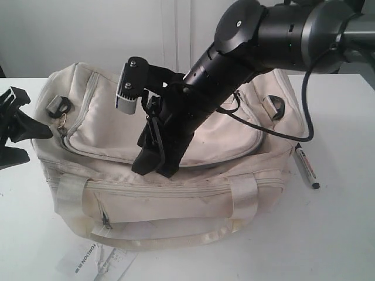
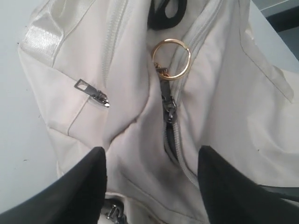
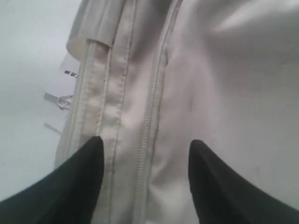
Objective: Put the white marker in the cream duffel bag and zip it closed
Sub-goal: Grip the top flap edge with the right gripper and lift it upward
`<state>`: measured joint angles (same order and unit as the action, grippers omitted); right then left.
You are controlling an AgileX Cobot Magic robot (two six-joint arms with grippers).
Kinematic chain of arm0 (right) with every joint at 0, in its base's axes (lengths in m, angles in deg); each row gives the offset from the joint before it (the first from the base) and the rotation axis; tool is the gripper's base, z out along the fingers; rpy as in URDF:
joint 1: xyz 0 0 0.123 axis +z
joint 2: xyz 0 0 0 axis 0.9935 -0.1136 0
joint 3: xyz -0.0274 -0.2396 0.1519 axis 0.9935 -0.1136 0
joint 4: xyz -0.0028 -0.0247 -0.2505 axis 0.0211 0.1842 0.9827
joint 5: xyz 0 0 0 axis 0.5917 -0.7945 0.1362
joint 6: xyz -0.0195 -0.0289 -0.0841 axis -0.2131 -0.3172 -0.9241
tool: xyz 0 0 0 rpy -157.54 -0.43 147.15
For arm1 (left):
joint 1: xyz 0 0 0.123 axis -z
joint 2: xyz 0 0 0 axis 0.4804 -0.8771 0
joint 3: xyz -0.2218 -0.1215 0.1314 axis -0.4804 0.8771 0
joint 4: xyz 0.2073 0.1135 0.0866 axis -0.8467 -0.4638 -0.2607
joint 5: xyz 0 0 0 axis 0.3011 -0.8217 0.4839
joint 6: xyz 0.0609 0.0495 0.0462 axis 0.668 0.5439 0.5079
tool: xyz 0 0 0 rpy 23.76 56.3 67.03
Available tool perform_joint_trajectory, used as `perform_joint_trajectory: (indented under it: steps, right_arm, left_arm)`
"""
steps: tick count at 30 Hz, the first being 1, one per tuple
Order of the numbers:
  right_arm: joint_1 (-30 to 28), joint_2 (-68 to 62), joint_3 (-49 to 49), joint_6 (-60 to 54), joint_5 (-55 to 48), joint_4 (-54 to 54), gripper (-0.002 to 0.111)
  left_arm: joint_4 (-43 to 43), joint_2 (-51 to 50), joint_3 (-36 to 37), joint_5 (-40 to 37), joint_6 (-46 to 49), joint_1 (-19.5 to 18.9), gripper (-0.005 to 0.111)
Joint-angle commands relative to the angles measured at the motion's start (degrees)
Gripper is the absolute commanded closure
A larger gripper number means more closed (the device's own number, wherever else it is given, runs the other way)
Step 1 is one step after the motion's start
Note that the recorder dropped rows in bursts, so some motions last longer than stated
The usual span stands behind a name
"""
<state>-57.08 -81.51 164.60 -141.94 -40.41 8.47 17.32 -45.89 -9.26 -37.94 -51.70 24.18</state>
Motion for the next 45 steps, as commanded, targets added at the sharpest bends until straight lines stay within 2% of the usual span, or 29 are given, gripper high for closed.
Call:
perform_joint_trajectory:
  steps: [1,5,11,13,15,19,21,27,34,45]
  right_arm:
    - [-0.14,-1.55,-0.05,-1.94,4.87,-1.07,0.056]
    - [-0.14,-2.62,-0.05,-2.23,7.01,-1.18,0.058]
    - [-0.14,-3.82,-0.05,-1.87,7.25,-1.61,0.078]
    - [-0.14,-3.82,-0.05,-1.87,8.14,-1.61,0.092]
    - [-0.14,-3.46,-0.05,-1.87,8.97,-1.61,0.109]
    - [-0.14,-2.27,-0.05,-1.63,10.75,-1.61,0.108]
    - [-0.14,-1.5,0.05,-0.36,12.48,-1.44,0.108]
    - [-0.14,-0.33,0.05,1.36,18.33,-0.81,0.108]
    - [-0.25,0.84,0.05,8.65,34.37,0.04,0.108]
    - [-0.25,1.49,0.05,9.9,53.61,-0.32,0.108]
  left_arm:
    - [3.51,-2.12,0.35,0.23,1.54,-0.04,0.045]
    - [7.68,-3.13,0.35,0.23,6.86,-0.04,0.045]
    - [10.76,-4.9,0.35,0.26,10.47,-0.04,0.046]
    - [10.76,-5.21,0.35,0.12,10.47,-0.04,0.051]
    - [10.64,-5.21,0.35,0.12,10.47,-0.04,0.065]
    - [10.51,-5.21,0.35,-0.21,10.47,-0.04,0.098]
    - [10.42,-5.21,0.35,-0.21,10.47,-0.04,0.107]
    - [10.42,-5.21,0.35,0.12,11.53,-0.04,0.107]
    - [10.42,-5.21,0.35,0.12,11.53,-0.04,0.107]
    - [10.42,-5.21,0.35,0.71,11.53,-0.04,0.107]
